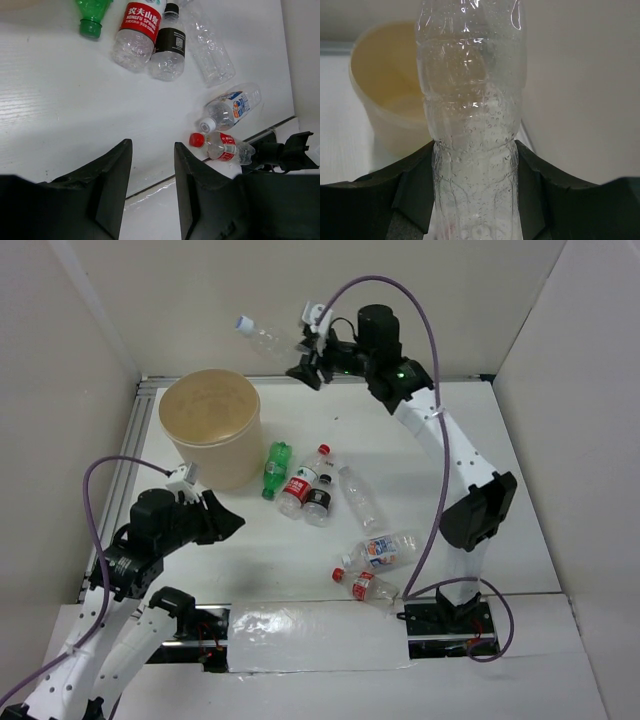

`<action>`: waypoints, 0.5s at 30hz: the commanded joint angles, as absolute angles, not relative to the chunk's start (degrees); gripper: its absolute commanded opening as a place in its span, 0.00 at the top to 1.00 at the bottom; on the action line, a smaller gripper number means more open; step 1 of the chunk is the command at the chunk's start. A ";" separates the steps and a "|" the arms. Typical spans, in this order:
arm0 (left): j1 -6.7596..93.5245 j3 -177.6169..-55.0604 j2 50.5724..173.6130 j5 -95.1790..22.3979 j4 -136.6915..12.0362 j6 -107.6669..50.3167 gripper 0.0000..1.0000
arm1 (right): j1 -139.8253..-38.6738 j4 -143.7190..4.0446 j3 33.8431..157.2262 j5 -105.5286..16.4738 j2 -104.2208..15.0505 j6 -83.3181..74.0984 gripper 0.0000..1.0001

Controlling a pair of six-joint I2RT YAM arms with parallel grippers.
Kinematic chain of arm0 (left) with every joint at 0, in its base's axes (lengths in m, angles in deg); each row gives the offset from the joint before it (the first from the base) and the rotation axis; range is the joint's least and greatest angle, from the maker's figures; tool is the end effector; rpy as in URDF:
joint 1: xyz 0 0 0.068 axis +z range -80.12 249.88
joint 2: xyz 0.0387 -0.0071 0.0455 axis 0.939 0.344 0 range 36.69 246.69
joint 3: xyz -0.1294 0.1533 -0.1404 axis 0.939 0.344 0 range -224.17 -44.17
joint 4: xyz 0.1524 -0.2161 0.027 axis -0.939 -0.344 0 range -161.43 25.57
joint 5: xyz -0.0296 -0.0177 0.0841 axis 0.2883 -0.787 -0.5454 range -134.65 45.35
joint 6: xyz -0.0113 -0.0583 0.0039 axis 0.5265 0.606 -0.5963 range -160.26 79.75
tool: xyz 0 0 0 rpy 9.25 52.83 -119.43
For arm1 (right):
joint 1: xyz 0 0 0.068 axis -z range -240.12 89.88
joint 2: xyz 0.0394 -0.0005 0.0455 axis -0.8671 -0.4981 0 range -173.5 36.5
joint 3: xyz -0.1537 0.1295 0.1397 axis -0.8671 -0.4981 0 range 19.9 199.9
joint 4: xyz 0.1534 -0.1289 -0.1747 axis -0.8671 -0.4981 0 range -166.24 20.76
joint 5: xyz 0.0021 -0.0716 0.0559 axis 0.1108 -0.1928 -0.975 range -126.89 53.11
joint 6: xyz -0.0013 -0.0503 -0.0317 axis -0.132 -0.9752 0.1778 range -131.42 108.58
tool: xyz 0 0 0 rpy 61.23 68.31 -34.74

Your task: Put the plastic bottles in the bin

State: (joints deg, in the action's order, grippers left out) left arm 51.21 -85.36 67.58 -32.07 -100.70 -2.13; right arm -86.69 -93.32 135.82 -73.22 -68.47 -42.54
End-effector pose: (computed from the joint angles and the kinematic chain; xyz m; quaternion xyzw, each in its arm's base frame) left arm 0.1466 -0.0596 0.2868 -0.0852 0.8405 -0.3323 0.4194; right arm 0.3647 0.2113 0.4221 -0.5288 0.5584 0.2206 0.5999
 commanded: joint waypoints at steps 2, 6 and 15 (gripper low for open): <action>50.99 -86.80 66.48 -34.19 -102.83 -0.44 0.49 | -91.57 -79.09 148.63 -70.91 -77.11 -32.28 0.68; 50.99 -87.41 66.48 -34.81 -103.37 -0.44 0.41 | -97.46 -78.47 160.50 -71.69 -84.69 -27.95 0.66; 50.99 -87.41 70.17 -33.67 -101.17 -3.16 0.25 | -103.36 -70.83 159.56 -72.75 -92.96 -19.43 0.37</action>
